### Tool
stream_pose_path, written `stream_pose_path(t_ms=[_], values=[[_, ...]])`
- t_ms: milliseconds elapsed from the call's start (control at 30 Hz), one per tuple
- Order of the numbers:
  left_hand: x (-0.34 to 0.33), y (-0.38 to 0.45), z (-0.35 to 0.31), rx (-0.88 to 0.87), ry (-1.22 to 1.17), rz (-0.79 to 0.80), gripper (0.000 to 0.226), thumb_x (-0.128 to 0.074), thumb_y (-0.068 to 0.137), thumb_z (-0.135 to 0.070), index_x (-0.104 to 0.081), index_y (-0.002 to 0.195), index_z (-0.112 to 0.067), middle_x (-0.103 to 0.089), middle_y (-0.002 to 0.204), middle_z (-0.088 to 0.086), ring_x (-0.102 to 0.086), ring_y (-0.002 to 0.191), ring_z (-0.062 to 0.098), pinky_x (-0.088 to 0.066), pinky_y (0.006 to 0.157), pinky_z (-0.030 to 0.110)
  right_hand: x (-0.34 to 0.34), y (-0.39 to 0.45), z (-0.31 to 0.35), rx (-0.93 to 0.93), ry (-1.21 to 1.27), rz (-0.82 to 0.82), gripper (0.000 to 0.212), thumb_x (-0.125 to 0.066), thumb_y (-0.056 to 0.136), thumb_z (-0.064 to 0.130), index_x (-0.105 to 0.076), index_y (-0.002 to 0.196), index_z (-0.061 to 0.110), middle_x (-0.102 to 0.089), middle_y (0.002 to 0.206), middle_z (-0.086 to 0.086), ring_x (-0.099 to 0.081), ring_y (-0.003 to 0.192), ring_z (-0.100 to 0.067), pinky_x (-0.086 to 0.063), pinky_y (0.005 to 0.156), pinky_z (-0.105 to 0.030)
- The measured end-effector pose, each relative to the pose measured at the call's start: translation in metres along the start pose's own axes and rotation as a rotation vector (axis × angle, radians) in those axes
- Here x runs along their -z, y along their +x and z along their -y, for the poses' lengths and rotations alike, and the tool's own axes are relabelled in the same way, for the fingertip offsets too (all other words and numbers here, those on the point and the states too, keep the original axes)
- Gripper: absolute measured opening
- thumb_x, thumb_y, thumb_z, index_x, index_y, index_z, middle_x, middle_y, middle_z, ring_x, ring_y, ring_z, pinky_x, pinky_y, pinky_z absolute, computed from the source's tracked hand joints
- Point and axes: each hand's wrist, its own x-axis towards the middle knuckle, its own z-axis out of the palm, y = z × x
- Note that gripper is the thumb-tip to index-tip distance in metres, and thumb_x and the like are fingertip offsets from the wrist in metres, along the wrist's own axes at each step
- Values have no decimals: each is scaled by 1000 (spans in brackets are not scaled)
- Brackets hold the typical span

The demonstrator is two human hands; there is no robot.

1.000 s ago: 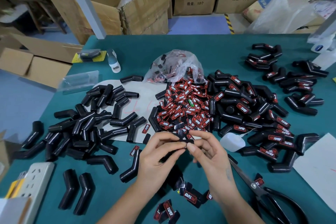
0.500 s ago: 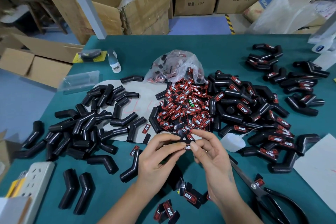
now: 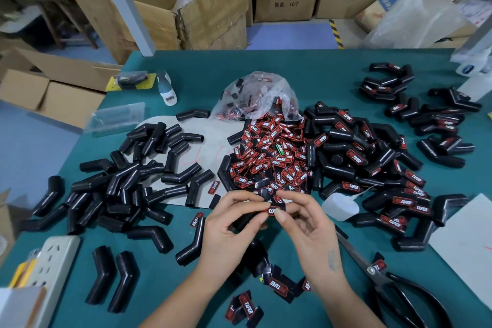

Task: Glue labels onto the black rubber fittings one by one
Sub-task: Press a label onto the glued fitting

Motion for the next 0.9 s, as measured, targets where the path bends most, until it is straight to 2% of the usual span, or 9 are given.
stream_pose_path(t_ms=[67,133,267,367,533,667,800,900], values=[[0,0,-1,17,-5,-3,21,-76,91,-4,-84,104,-17,-69,111,-1,-71,104,24,-64,76,32,-2,-1,0,4,-22,0,32,-80,86,33,-75,117,37,-64,86,8,-62,81,-11,-53,80,-23],[-1,0,-1,27,-14,4,21,-76,91,-2,-84,104,-16,-68,111,-1,-71,103,22,-64,75,31,-2,-1,0,3,-31,-8,35,-80,83,39,-75,118,36,-64,85,7,-60,79,-12,-52,78,-23],[0,2,-2,45,-32,6,19,-76,91,-3,-84,104,-15,-69,109,-5,-72,100,20,-64,75,31,1,0,2,34,-30,8,28,-78,88,27,-75,115,38,-70,87,7,-66,84,-9,-52,80,-19],[1,2,-2,41,-25,-2,14,-77,92,-16,-84,104,-19,-69,110,-5,-72,103,22,-64,77,31,1,0,5,47,-46,13,26,-75,91,25,-75,113,38,-75,96,0,-70,92,-14,-53,85,-21],[2,1,-2,-62,103,-35,14,-77,92,-22,-84,104,-20,-72,112,-4,-72,108,23,-59,91,33,2,0,8,82,-96,18,23,-72,94,24,-76,109,40,-76,110,3,-70,101,-12,-53,90,-20],[1,2,-3,-131,130,-64,15,-81,89,-11,-82,103,-16,-74,112,-3,-73,107,21,-54,97,26,2,0,6,67,-87,41,25,-71,95,25,-75,116,39,-75,109,1,-69,101,-14,-53,90,-22],[0,1,-1,-176,156,-78,14,-79,88,-3,-81,100,-9,-73,112,1,-72,107,21,-54,98,28,1,-1,4,-17,-29,73,40,-75,92,41,-66,132,36,-74,106,1,-67,99,-11,-51,84,-20],[-2,1,-1,-191,161,-68,14,-79,87,-2,-79,99,-8,-72,112,1,-71,109,21,-52,99,28,-2,-2,2,-47,18,54,48,-80,86,50,-68,131,35,-74,106,4,-65,94,-7,-52,80,-20]])
